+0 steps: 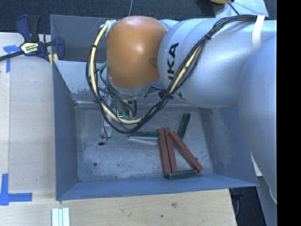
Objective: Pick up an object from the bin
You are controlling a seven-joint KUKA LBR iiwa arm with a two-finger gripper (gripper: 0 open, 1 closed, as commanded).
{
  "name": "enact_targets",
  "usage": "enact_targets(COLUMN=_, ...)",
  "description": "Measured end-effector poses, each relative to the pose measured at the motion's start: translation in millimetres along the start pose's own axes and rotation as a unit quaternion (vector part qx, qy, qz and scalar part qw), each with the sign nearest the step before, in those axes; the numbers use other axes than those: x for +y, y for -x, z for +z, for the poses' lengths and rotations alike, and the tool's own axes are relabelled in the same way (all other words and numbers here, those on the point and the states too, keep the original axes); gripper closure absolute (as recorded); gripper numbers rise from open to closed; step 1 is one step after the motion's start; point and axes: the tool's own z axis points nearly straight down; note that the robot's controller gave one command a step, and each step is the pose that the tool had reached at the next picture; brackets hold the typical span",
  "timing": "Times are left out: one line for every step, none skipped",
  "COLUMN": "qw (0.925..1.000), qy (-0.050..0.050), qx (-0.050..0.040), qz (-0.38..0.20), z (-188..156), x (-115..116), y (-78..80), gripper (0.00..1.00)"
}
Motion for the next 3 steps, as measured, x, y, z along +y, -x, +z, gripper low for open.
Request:
enact_targets(qw=1.0000, qy=0.001, qx=-0.0041, qz=0.002, z=-5.0, x=-1.2, y=2.0, gripper=1.00)
enact_targets(qw=1.0000, qy=0.001, qx=-0.0041, qz=0.002, z=-5.0, x=-1.2, y=2.0, gripper=1.00)
enact_targets(qw=1.0000, qy=0.001, qx=-0.0051, qz=0.006, z=-2.3, x=-0.1, y=3.7, gripper=1.00)
